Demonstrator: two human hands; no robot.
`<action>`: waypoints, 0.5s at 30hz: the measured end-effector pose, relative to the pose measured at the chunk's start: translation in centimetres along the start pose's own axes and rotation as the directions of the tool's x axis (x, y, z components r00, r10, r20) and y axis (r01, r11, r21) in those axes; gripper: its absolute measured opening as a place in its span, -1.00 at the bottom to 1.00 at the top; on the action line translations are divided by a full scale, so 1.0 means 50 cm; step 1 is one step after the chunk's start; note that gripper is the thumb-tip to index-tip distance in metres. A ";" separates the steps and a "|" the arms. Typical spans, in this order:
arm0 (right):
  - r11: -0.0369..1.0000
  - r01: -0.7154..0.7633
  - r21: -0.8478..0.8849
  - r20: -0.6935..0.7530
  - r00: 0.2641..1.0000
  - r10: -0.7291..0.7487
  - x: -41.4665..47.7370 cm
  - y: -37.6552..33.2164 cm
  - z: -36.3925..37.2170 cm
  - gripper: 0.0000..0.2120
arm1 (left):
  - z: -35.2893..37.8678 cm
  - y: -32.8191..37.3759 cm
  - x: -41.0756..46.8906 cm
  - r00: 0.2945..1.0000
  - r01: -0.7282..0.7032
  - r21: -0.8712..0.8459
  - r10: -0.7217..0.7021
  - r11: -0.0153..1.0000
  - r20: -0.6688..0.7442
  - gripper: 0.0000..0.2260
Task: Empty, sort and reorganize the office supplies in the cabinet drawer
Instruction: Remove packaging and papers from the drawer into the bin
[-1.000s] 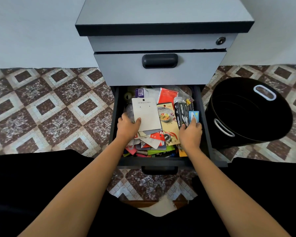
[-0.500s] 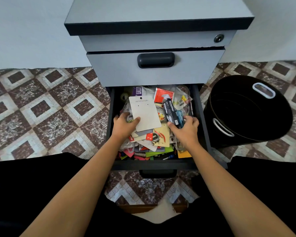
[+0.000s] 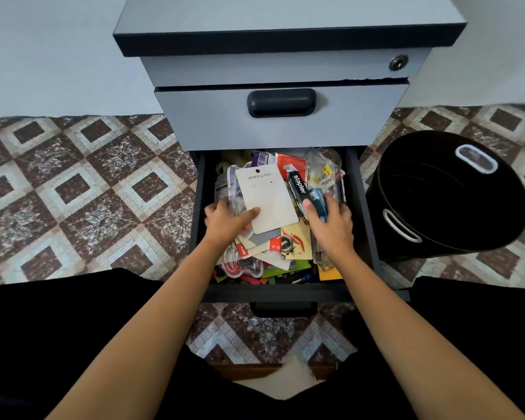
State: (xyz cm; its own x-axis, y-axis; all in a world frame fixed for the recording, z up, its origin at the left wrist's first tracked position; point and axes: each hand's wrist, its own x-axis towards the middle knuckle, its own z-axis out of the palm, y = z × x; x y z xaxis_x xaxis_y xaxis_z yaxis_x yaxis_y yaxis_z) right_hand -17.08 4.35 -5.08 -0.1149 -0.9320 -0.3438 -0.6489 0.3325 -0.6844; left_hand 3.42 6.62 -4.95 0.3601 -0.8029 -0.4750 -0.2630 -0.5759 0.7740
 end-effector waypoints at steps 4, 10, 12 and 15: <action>1.000 -0.018 0.025 -0.015 1.000 0.018 0.000 0.004 0.005 -0.44 | 0.004 -0.006 0.000 1.000 -0.009 -0.093 0.011 0.996 0.019 -0.10; 0.998 -0.065 -0.002 0.012 0.998 0.065 0.009 0.007 -0.005 -0.45 | 0.009 -0.008 -0.007 1.000 0.001 -0.177 0.004 0.984 0.025 -0.15; 0.998 -0.069 0.008 0.013 0.998 0.068 0.016 0.011 -0.010 -0.41 | 0.011 -0.006 -0.008 1.000 0.005 -0.158 -0.001 0.987 0.022 -0.18; 0.997 -0.071 0.001 0.011 0.997 0.071 0.019 0.012 -0.015 -0.34 | 0.009 -0.004 -0.007 1.000 -0.001 -0.084 0.001 0.996 0.007 0.00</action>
State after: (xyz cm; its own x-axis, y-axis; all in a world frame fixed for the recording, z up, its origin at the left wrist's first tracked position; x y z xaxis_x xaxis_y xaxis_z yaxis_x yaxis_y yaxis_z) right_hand -18.16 3.55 -5.35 -0.1525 -0.9045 -0.3982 -0.6383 0.3978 -0.6591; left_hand 2.94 6.95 -5.13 0.3532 -0.8047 -0.4771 -0.1867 -0.5604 0.8069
